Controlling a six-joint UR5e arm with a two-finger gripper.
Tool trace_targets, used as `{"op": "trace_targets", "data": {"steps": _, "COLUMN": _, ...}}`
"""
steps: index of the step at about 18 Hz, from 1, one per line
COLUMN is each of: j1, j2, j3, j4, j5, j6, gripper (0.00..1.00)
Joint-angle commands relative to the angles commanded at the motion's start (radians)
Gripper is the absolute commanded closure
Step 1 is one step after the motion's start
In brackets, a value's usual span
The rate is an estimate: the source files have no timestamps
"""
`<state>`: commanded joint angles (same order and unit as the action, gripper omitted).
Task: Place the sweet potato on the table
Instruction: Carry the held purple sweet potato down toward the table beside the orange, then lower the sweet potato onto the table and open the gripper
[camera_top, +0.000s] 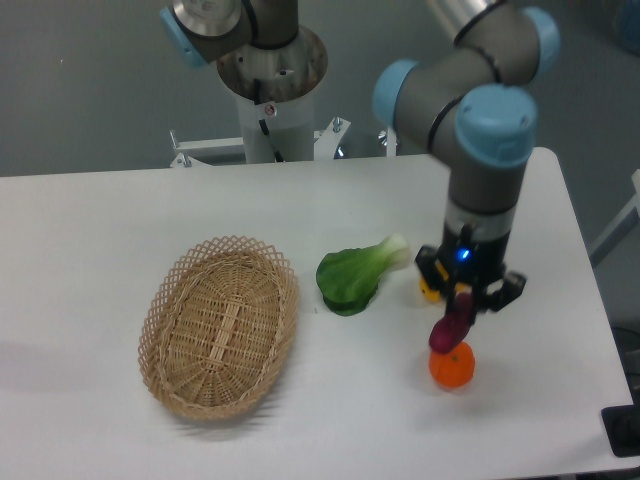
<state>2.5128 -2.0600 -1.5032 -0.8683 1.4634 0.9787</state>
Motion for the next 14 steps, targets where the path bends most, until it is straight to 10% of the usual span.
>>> {"op": "trace_targets", "data": {"steps": 14, "j1": -0.134, "j2": -0.107, "j3": -0.08, "j4": 0.109, "j5": 0.137, "j6": 0.005, "gripper": 0.77}}
